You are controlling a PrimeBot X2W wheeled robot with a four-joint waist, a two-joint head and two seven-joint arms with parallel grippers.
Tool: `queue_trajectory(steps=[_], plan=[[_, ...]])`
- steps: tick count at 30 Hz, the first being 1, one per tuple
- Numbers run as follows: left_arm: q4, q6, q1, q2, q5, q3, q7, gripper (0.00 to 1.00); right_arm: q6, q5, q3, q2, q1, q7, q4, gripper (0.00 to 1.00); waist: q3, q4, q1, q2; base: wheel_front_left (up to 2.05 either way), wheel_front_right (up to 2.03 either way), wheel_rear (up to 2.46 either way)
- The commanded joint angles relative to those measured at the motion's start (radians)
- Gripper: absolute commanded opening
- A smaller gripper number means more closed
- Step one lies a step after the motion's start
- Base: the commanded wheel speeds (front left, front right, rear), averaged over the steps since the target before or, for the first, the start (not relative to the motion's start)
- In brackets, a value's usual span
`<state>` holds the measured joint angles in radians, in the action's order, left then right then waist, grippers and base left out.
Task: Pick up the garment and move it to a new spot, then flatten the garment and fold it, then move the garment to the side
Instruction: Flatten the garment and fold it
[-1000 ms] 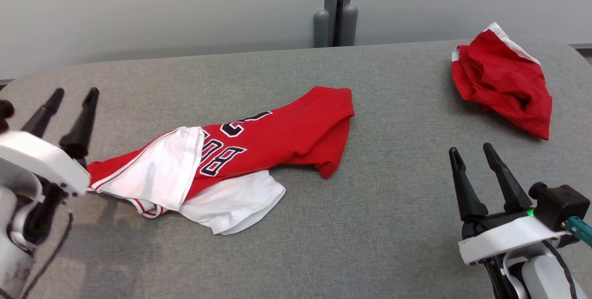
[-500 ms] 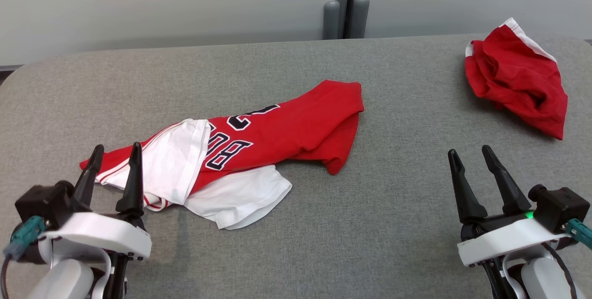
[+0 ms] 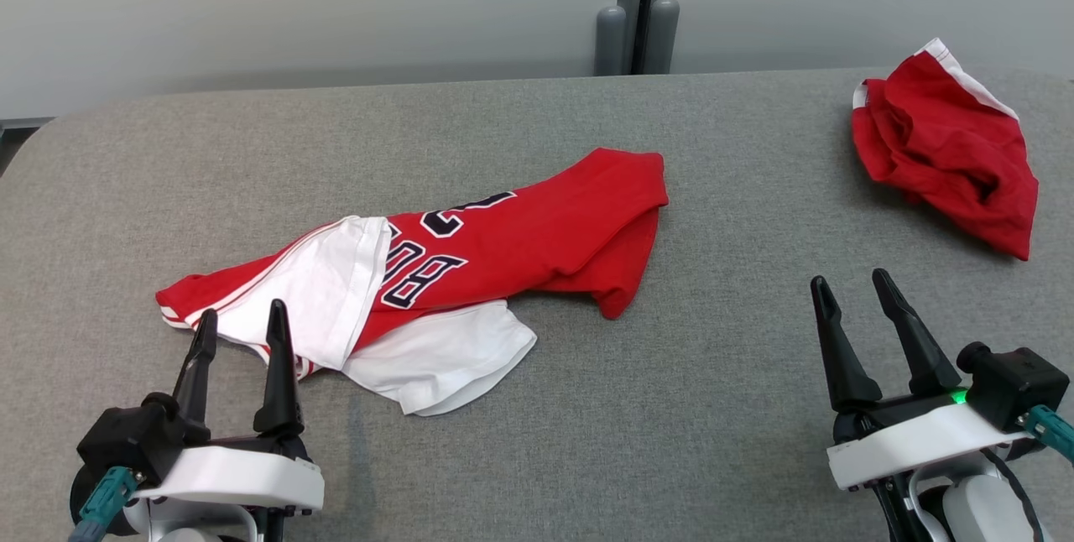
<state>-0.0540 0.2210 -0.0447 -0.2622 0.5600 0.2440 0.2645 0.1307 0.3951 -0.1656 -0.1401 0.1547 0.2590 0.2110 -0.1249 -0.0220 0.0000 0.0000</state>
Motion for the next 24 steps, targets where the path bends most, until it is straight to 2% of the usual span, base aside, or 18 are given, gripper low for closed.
queue_trajectory(steps=[1, 10, 24], plan=[[-0.004, -0.009, 0.007, 0.003, -0.016, -0.013, 0.001, 1.0, 0.0, -0.001, 0.006, -0.004, -0.007, 0.007, -0.005, 1.0, 0.002, 0.0, 0.0, 0.0, 0.0, 0.0, 0.0], [-0.04, -0.076, 0.023, 0.073, -0.097, -0.087, 0.001, 1.0, 0.0, -0.016, 0.042, 0.003, -0.019, 0.007, -0.032, 1.0, 0.008, -0.002, 0.0, 0.0, 0.0, 0.0, 0.0], [-0.081, -0.148, 0.03, 0.105, -0.203, -0.137, 0.002, 1.0, 0.0, -0.06, 0.115, 0.039, -0.027, 0.007, -0.061, 1.0, 0.012, 0.001, 0.0, 0.0, 0.0, 0.0, 0.0]])
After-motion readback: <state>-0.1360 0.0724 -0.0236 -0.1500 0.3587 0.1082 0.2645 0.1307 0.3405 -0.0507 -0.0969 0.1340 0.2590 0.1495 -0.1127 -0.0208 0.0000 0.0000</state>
